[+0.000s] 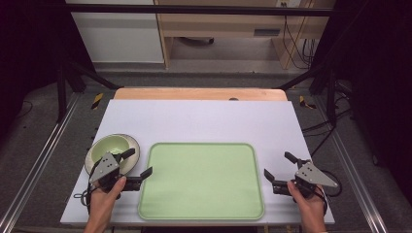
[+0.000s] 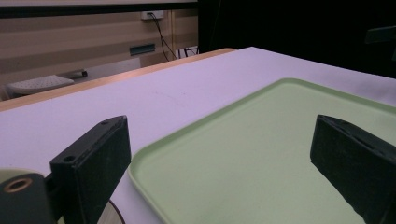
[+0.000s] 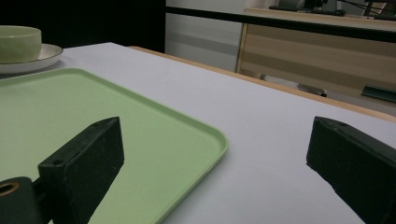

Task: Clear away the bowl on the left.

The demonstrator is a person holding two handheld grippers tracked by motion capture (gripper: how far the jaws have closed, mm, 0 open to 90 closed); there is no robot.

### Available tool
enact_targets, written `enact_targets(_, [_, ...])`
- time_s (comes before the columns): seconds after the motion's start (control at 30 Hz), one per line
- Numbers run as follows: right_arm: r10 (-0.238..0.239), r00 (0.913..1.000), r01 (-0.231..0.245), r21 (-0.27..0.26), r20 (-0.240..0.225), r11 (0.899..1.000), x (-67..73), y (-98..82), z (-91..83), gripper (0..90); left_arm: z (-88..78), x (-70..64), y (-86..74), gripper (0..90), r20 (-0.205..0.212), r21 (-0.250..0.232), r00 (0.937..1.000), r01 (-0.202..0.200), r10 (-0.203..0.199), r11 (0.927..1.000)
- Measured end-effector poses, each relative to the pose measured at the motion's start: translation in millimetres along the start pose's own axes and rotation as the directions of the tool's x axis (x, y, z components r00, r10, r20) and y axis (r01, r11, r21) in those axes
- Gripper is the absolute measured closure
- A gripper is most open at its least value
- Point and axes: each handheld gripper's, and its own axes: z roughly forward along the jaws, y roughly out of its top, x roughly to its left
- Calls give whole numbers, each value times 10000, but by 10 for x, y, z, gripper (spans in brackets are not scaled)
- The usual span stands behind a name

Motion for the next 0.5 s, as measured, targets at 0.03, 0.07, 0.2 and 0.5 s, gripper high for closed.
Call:
enact_targets(0.03, [0, 10000, 0, 0, 0, 10000, 0, 0, 0, 42, 2, 0, 0, 52, -8, -41, 10000, 54, -54, 10000])
enact_targets(0.07, [-8, 10000, 8, 34, -1, 10000, 3, -1, 1, 42, 0, 3, 2, 52, -27, -52, 10000, 62, -62, 10000])
enact_targets(0.2, [-14, 10000, 15, 77, -29, 10000, 17, 3, 0, 41, -13, 11, 7, 52, -88, -27, 9999, 48, -48, 10000])
enact_targets(0.5, [-75, 9999, 77, 191, -78, 9998, 31, 5, 13, 41, -67, 55, 82, 51, -547, -199, 9984, 137, -147, 9997])
